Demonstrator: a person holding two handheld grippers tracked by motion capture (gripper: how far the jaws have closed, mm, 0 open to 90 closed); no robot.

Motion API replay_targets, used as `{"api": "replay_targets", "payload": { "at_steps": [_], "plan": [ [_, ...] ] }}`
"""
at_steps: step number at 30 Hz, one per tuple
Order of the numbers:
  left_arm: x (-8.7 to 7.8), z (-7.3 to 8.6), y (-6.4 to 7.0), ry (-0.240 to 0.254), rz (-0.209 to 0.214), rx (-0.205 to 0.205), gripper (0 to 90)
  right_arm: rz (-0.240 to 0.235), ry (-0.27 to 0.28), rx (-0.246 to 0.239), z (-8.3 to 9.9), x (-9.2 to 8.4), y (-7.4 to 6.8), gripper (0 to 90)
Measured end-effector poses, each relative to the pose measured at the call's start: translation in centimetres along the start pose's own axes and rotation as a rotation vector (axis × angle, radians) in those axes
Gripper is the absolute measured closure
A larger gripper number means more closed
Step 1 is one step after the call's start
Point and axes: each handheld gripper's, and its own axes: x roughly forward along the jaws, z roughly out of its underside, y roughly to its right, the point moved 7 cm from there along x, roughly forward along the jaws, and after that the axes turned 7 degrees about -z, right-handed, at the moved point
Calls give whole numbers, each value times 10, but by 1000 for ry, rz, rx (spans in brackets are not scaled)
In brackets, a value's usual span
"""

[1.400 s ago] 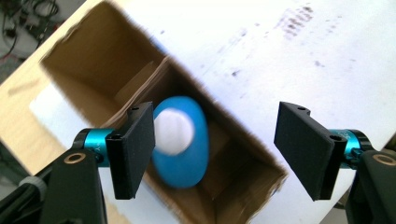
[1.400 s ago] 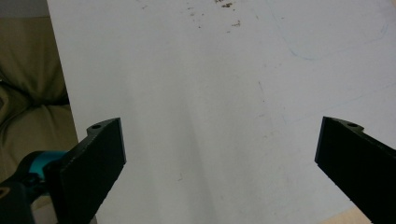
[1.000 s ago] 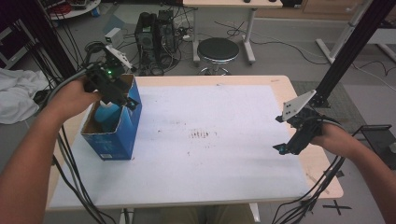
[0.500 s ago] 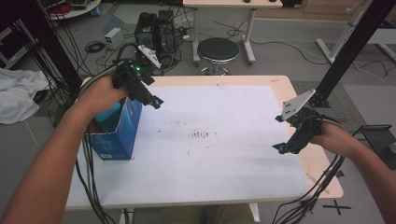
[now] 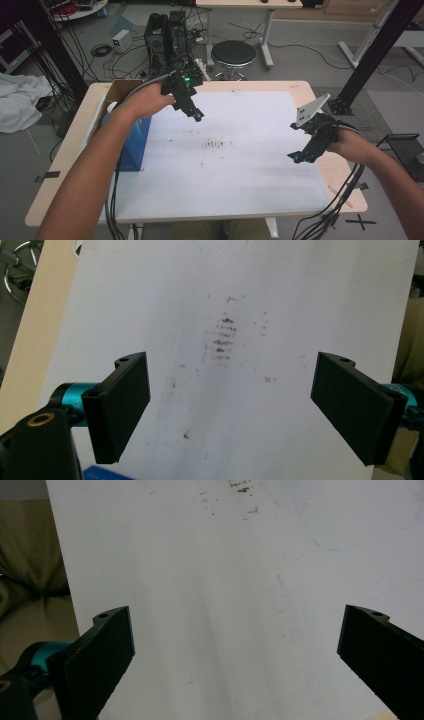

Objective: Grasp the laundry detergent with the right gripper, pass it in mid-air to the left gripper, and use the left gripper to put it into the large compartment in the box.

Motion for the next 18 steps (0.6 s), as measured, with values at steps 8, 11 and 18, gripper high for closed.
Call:
{"api": "replay_targets", "payload": {
  "at_steps": [8, 11, 18],
  "plan": [
    [18, -19, 8, 28, 32, 30, 160, -4, -4, -9, -4, 3, 1, 8],
    [23, -22, 9, 19, 49, 65, 160, -5, 0, -7, -5, 5, 2, 8],
    [28, -25, 11, 17, 55, 76, 160, -9, -5, -7, -7, 7, 4, 8]
  ]
}}
